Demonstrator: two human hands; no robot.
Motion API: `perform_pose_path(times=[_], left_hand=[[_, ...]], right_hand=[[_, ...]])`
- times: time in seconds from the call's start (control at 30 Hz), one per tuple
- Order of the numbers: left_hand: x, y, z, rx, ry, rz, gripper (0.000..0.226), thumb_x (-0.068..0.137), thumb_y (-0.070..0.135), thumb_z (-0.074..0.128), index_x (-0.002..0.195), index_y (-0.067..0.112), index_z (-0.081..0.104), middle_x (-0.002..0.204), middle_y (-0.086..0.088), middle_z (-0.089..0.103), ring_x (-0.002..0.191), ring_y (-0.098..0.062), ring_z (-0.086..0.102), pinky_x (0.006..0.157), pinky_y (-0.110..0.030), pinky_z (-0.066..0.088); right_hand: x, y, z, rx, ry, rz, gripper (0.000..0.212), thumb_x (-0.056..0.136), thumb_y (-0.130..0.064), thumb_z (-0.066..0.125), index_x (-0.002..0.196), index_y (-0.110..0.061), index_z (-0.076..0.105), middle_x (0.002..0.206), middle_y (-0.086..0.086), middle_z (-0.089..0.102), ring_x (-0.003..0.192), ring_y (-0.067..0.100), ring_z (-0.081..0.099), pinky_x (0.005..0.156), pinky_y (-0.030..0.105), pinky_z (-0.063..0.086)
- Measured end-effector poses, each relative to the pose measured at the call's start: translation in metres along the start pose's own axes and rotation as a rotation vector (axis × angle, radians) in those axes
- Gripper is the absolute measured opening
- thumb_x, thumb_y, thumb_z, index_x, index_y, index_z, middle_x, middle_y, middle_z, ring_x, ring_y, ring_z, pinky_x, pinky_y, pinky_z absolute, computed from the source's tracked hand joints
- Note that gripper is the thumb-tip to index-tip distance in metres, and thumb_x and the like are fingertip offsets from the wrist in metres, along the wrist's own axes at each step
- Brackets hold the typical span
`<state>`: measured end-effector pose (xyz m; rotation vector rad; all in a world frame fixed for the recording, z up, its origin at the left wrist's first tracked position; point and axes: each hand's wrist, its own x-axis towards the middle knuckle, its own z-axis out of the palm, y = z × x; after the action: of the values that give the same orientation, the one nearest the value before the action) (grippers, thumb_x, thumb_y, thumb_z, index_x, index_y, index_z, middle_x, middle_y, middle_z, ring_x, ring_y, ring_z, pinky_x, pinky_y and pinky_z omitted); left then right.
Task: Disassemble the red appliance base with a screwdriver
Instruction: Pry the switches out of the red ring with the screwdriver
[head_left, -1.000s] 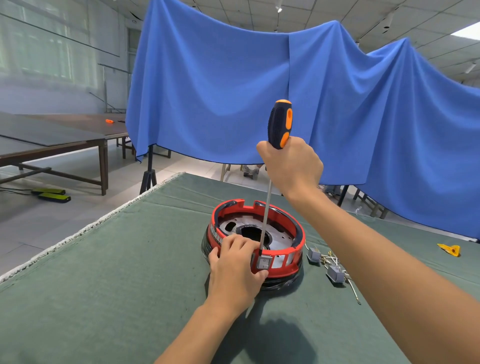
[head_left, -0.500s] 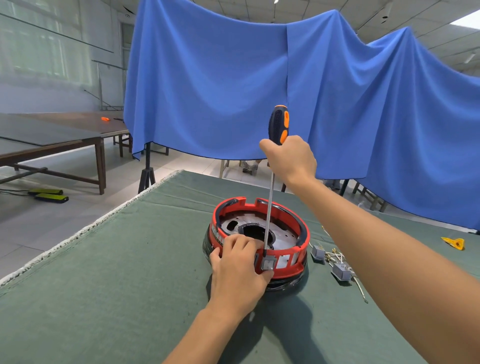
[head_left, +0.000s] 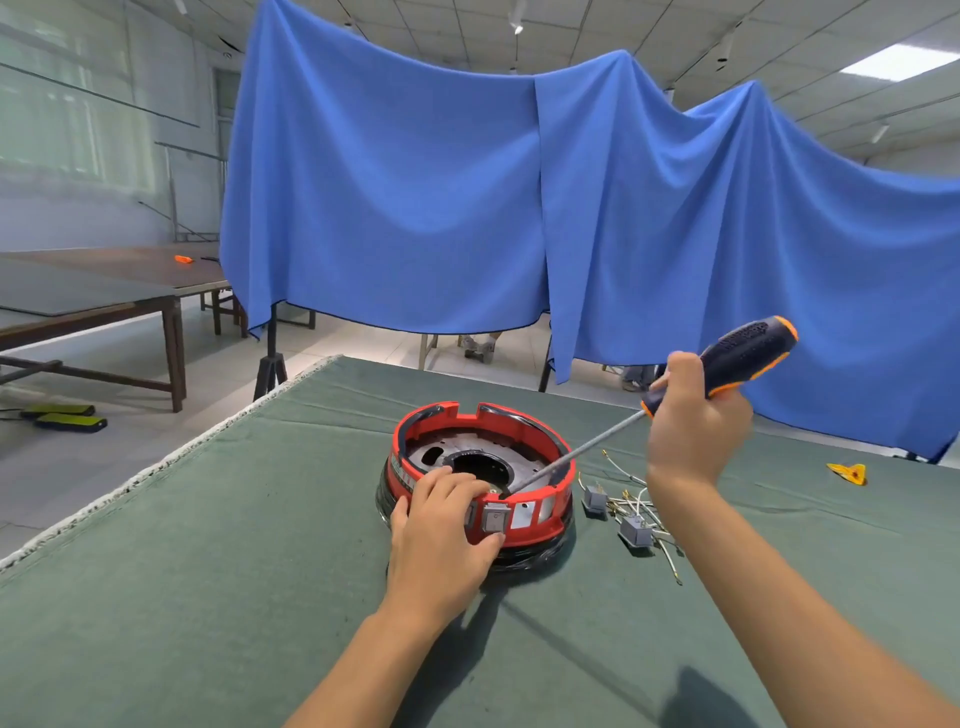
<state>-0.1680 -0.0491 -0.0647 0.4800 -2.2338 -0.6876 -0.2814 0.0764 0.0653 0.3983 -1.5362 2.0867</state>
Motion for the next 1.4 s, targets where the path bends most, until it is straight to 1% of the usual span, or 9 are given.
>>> perform_pose_path(times=[0.1, 0.23, 0.33, 0.5, 0.73, 0.83, 1.03, 1.13, 1.4], left_hand=[[-0.001, 0.000, 0.001, 0.042, -0.002, 0.002, 0.046, 0.077, 0.036, 0.071, 0.121, 0.035, 0.056, 0.138, 0.017, 0.043, 0.139, -0.004, 0.018, 0.113, -0.048, 0.019], [-0.002, 0.001, 0.001, 0.106, -0.017, 0.010, 0.051, 0.074, 0.042, 0.072, 0.121, 0.037, 0.054, 0.146, 0.013, 0.033, 0.142, -0.009, 0.008, 0.113, -0.052, 0.018], [-0.004, 0.000, 0.003, 0.144, -0.039, 0.028, 0.057, 0.073, 0.043, 0.073, 0.125, 0.035, 0.050, 0.147, 0.011, 0.032, 0.143, -0.012, 0.006, 0.112, -0.051, 0.021], [-0.004, -0.003, 0.005, 0.129, 0.004, 0.039, 0.057, 0.071, 0.038, 0.076, 0.123, 0.030, 0.054, 0.136, 0.009, 0.044, 0.140, -0.014, 0.015, 0.107, -0.049, 0.031], [-0.005, -0.002, 0.009, 0.122, 0.059, 0.075, 0.059, 0.067, 0.033, 0.081, 0.121, 0.025, 0.059, 0.133, 0.011, 0.052, 0.138, -0.014, 0.027, 0.103, -0.050, 0.036], [-0.006, 0.001, 0.011, 0.143, 0.064, 0.075, 0.060, 0.068, 0.031, 0.082, 0.123, 0.024, 0.058, 0.135, 0.010, 0.052, 0.139, -0.014, 0.028, 0.106, -0.052, 0.034], [-0.006, 0.008, 0.014, 0.181, 0.083, 0.066, 0.058, 0.065, 0.026, 0.084, 0.118, 0.019, 0.061, 0.123, 0.005, 0.060, 0.132, -0.022, 0.039, 0.099, -0.054, 0.040], [-0.006, 0.010, 0.014, 0.192, 0.080, 0.077, 0.058, 0.065, 0.025, 0.085, 0.117, 0.017, 0.062, 0.121, 0.002, 0.062, 0.129, -0.025, 0.043, 0.097, -0.054, 0.042], [-0.007, 0.013, 0.013, 0.182, 0.080, 0.095, 0.054, 0.063, 0.021, 0.086, 0.112, 0.014, 0.064, 0.116, 0.001, 0.064, 0.125, -0.027, 0.047, 0.094, -0.053, 0.045]], right_hand=[[-0.002, 0.018, -0.017, 0.056, 0.118, 0.094, 0.032, 0.082, -0.020, 0.058, 0.052, -0.013, 0.049, 0.035, -0.011, 0.048, 0.036, 0.002, 0.044, 0.043, 0.011, 0.036], [-0.007, 0.038, -0.033, 0.077, 0.277, 0.232, 0.034, 0.081, -0.025, 0.058, 0.050, -0.013, 0.049, 0.034, -0.010, 0.048, 0.034, 0.003, 0.041, 0.039, 0.010, 0.033], [-0.008, 0.048, -0.043, 0.097, 0.368, 0.301, 0.035, 0.079, -0.027, 0.057, 0.048, -0.013, 0.050, 0.033, -0.010, 0.048, 0.033, 0.003, 0.041, 0.037, 0.010, 0.032], [-0.009, 0.063, -0.061, 0.093, 0.460, 0.395, 0.035, 0.077, -0.031, 0.054, 0.048, -0.012, 0.051, 0.033, -0.010, 0.049, 0.032, 0.003, 0.041, 0.035, 0.012, 0.031], [-0.024, 0.081, -0.064, 0.116, 0.526, 0.575, 0.030, 0.076, -0.035, 0.057, 0.051, -0.017, 0.051, 0.038, -0.010, 0.050, 0.031, 0.003, 0.041, 0.047, 0.027, 0.034], [-0.026, 0.085, -0.064, 0.124, 0.543, 0.618, 0.029, 0.073, -0.037, 0.056, 0.052, -0.017, 0.052, 0.044, -0.009, 0.052, 0.033, 0.003, 0.043, 0.049, 0.027, 0.034], [-0.029, 0.092, -0.068, 0.108, 0.537, 0.639, 0.036, 0.077, -0.036, 0.055, 0.048, -0.017, 0.052, 0.034, -0.011, 0.050, 0.042, 0.010, 0.045, 0.050, 0.029, 0.033], [-0.027, 0.097, -0.068, 0.097, 0.539, 0.667, 0.034, 0.081, -0.035, 0.055, 0.053, -0.016, 0.053, 0.034, -0.012, 0.051, 0.037, 0.005, 0.045, 0.048, 0.028, 0.033], [-0.013, 0.116, -0.055, 0.003, 0.501, 0.724, 0.029, 0.084, -0.036, 0.050, 0.064, -0.016, 0.054, 0.058, -0.006, 0.058, 0.050, 0.010, 0.050, 0.044, 0.025, 0.034]])
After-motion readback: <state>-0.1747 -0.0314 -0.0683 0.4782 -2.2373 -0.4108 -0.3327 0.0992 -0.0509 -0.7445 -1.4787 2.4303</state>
